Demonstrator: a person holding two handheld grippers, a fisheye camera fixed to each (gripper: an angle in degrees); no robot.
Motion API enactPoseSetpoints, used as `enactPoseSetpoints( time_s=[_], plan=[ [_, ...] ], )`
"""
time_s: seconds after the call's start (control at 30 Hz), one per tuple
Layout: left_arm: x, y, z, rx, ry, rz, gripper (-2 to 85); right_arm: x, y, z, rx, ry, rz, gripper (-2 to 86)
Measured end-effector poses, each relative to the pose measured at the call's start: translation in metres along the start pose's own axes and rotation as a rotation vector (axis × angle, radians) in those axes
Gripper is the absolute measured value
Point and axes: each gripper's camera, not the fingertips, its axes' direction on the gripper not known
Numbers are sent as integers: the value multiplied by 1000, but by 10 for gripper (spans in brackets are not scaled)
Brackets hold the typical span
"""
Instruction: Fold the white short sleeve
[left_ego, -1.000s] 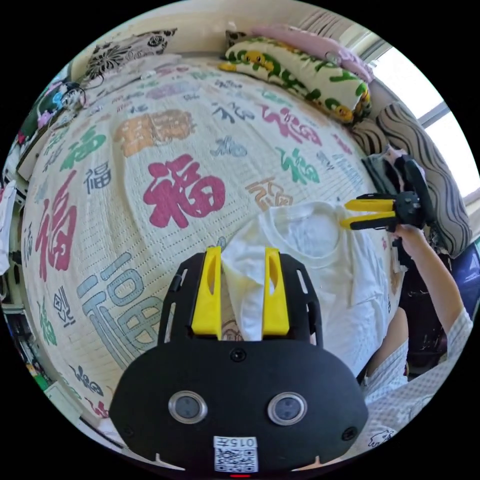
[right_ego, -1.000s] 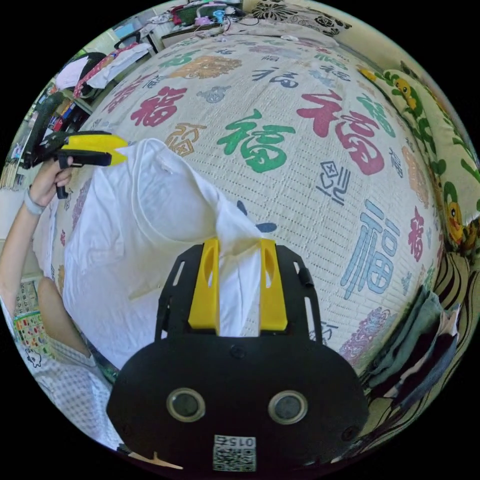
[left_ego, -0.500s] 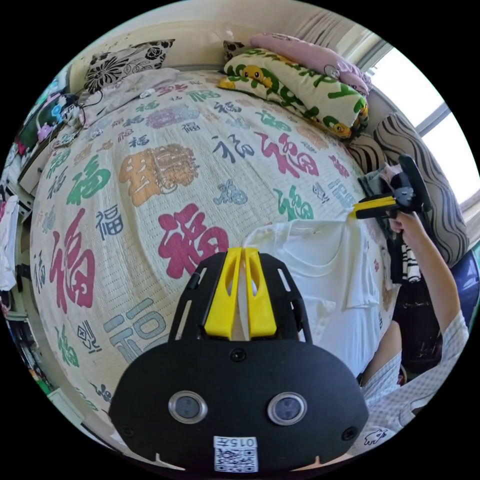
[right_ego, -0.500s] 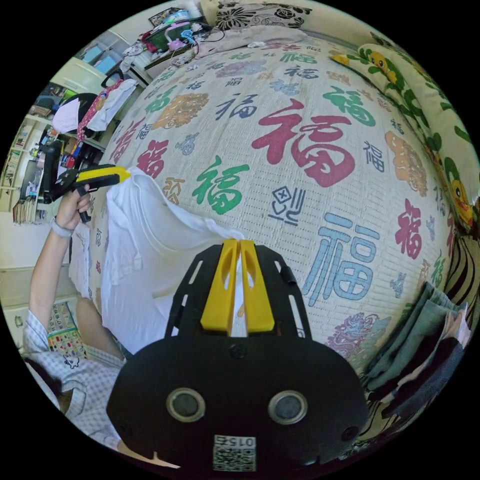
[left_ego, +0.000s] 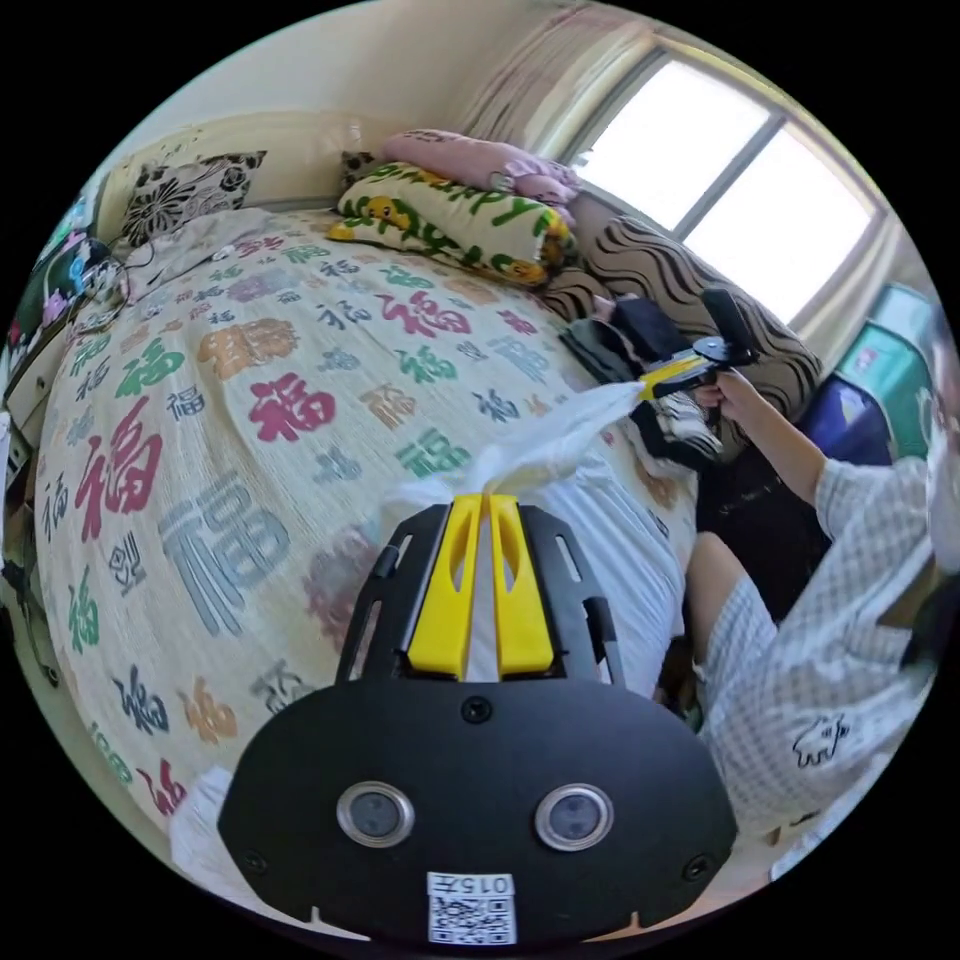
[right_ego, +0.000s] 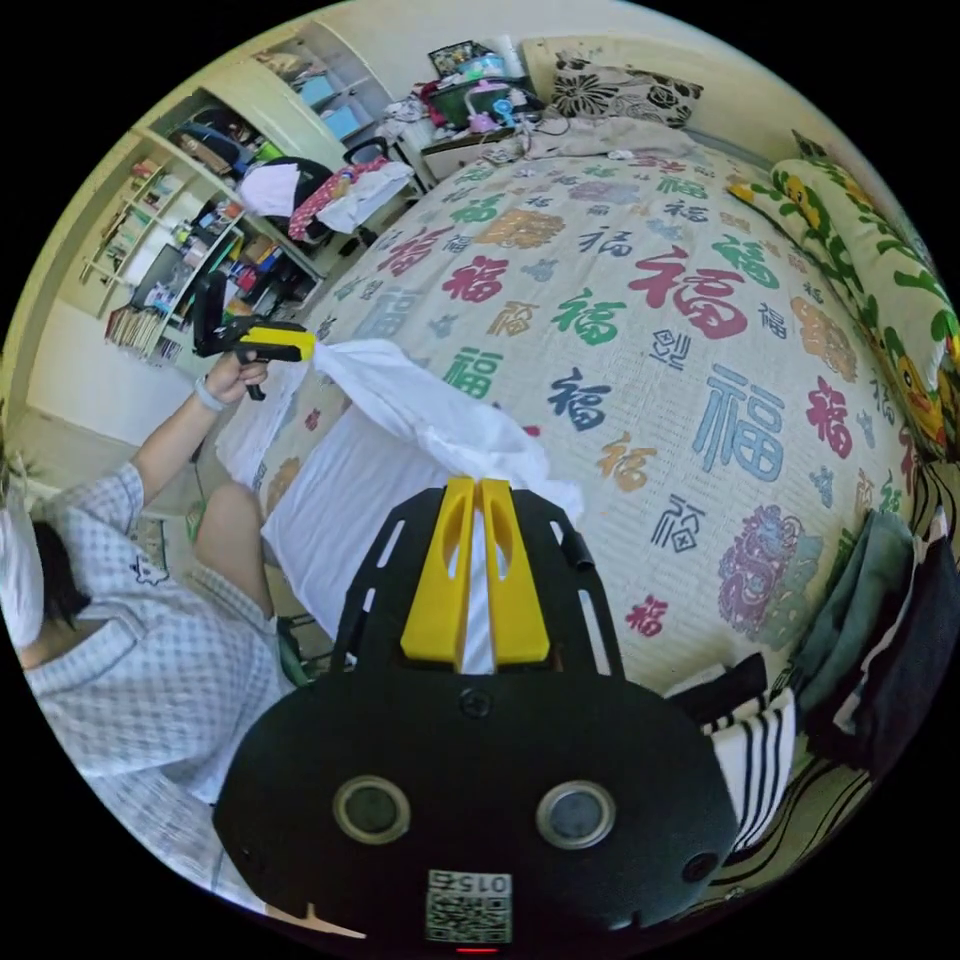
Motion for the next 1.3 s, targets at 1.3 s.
enactPoseSetpoints(
  time_s=[1.3],
  plan=[
    [117,231,-29,-392,-72,-285,49,-162,321,-30,-64,39,221,1]
  ],
)
